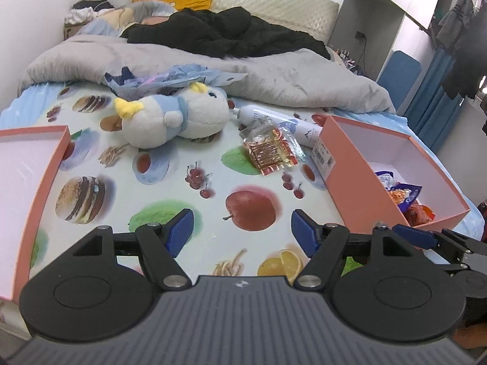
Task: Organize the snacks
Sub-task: 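Withdraw both open grippers from the box toward the clear strip packs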
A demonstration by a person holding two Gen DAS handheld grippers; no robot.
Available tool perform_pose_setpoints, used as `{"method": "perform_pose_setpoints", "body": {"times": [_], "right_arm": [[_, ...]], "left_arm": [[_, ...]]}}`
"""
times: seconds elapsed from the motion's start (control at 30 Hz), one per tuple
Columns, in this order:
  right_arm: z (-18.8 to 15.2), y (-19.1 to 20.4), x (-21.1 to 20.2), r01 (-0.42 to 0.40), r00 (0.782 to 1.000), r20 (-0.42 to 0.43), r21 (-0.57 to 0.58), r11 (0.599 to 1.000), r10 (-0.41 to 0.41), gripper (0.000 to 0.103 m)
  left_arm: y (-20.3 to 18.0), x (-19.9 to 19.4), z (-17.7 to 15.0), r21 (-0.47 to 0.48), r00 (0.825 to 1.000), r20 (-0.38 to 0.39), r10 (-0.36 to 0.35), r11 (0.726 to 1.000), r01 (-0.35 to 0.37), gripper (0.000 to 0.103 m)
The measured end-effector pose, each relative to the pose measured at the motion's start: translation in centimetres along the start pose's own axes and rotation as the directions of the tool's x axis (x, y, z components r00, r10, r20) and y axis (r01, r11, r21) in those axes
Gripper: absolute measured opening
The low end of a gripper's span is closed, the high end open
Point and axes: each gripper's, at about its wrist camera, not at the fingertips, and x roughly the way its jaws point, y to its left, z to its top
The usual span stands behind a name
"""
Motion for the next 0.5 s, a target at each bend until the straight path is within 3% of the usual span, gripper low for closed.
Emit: {"method": "perform_pose_setpoints", "body": {"times": [0.5], "right_arm": [[1.2,-1.8,7.5,0.008,1.000,-0.024,-0.023,1.000,-0.008,0.081]], "left_arm": [[2.3,10.6,3.5,-0.031,0.996,-0.064,-0.055,0.998,0.054,0.074]]}}
